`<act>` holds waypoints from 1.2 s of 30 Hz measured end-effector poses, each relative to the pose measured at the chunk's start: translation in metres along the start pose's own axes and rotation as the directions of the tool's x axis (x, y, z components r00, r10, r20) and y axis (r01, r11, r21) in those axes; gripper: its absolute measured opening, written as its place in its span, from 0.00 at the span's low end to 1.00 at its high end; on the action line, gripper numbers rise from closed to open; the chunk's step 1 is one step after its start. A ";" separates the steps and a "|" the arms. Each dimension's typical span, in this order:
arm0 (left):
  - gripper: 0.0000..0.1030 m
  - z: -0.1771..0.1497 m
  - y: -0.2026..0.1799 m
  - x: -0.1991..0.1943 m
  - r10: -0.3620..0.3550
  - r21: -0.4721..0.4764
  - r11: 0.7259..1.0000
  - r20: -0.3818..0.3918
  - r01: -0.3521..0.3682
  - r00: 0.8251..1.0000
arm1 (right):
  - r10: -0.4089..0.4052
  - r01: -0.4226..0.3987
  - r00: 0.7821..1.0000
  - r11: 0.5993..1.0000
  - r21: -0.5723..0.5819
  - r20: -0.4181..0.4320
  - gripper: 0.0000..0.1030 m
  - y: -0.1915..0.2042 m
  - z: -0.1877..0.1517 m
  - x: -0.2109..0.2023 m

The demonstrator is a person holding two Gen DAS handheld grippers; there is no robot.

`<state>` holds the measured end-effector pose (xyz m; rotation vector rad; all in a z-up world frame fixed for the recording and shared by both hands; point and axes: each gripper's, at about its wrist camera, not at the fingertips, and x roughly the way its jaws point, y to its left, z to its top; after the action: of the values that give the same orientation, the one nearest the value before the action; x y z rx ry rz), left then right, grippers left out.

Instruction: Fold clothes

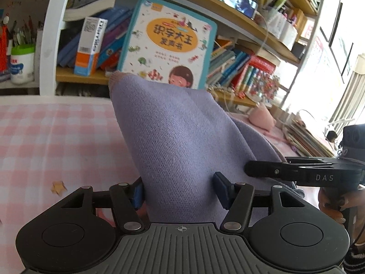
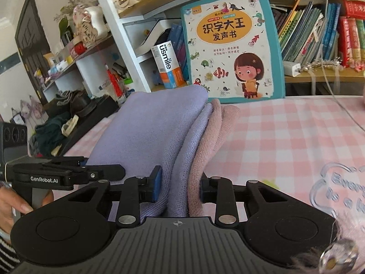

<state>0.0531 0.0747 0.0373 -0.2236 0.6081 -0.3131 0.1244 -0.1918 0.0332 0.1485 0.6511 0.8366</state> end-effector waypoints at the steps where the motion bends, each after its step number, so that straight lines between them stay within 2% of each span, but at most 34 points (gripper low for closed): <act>1: 0.58 0.004 0.003 0.001 0.005 0.006 1.000 0.007 -0.005 1.000 | 0.008 -0.008 1.000 1.000 0.015 -0.002 0.27 -0.002 0.005 0.005; 6: 0.58 0.028 0.026 0.021 0.031 0.003 1.000 0.019 -0.031 0.999 | 0.031 -0.029 0.999 0.993 0.115 -0.016 0.27 -0.019 0.028 0.038; 11: 0.58 0.041 0.046 0.044 0.051 -0.028 0.998 0.046 -0.050 0.998 | 0.024 -0.022 1.000 0.986 0.167 -0.006 0.27 -0.031 0.041 0.064; 18: 0.58 0.045 0.069 0.069 0.069 -0.094 0.994 0.059 -0.063 0.996 | -0.016 0.016 1.000 0.987 0.158 -0.003 0.27 -0.039 0.050 0.093; 24: 0.57 0.050 0.081 0.086 0.069 -0.115 0.991 0.059 -0.062 0.996 | -0.034 0.034 0.999 0.985 0.172 -0.005 0.27 -0.048 0.056 0.112; 32: 0.57 0.052 0.091 0.101 0.078 -0.133 0.989 0.073 -0.068 0.994 | -0.025 0.021 1.000 0.963 0.270 0.011 0.28 -0.066 0.050 0.128; 36: 0.61 0.049 0.099 0.103 0.067 -0.168 0.984 0.065 -0.055 0.996 | -0.017 0.013 1.000 0.957 0.291 0.011 0.33 -0.071 0.047 0.131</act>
<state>0.1844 0.1361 -0.0066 -0.3743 0.5704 -0.1946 0.2616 -0.1376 -0.0180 0.4150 0.7601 0.7210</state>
